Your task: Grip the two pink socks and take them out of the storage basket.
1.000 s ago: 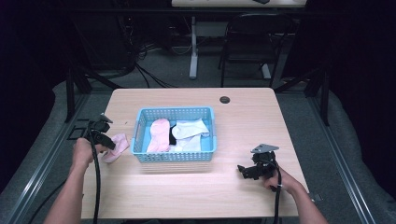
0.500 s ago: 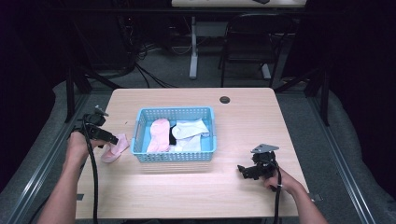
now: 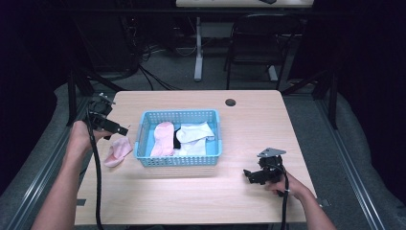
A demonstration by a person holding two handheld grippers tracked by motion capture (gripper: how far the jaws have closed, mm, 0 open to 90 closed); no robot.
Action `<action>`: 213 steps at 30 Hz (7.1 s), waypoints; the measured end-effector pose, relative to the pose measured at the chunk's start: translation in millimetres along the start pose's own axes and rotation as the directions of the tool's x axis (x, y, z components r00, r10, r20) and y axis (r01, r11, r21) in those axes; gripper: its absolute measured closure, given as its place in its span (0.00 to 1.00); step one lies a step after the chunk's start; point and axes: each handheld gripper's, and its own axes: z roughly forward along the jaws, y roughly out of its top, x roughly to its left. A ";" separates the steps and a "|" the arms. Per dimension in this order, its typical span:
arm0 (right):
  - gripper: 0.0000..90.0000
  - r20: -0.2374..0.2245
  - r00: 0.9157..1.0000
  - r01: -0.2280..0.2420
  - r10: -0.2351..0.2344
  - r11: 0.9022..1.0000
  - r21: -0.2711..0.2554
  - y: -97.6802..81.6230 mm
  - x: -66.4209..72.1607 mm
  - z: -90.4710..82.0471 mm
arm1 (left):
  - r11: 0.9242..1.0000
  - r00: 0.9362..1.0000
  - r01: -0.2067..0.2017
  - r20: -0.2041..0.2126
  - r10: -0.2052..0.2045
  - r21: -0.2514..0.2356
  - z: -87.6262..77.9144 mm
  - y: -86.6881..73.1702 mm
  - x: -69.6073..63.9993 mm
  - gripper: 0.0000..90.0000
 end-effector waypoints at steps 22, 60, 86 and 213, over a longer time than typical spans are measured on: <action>0.00 0.001 1.000 0.000 0.000 1.000 -0.002 0.1 0.1 0.4 | 0.992 0.985 -0.128 0.113 0.129 -0.017 28.8 42.0 -63.3 0.00; 0.00 0.004 1.000 -0.003 0.003 1.000 -0.003 0.0 0.4 0.3 | 0.955 0.985 -0.141 0.133 0.109 0.261 138.5 46.5 -98.4 0.67; 0.00 0.004 1.000 -0.003 0.003 1.000 -0.003 -0.1 0.5 0.2 | 0.953 0.986 -0.131 0.137 0.096 0.273 135.2 44.1 -91.9 0.73; 0.00 0.009 1.000 -0.008 0.008 1.000 -0.009 -1.9 1.5 -1.0 | 0.978 0.987 0.157 -0.065 -0.149 0.138 60.6 -35.5 34.1 0.49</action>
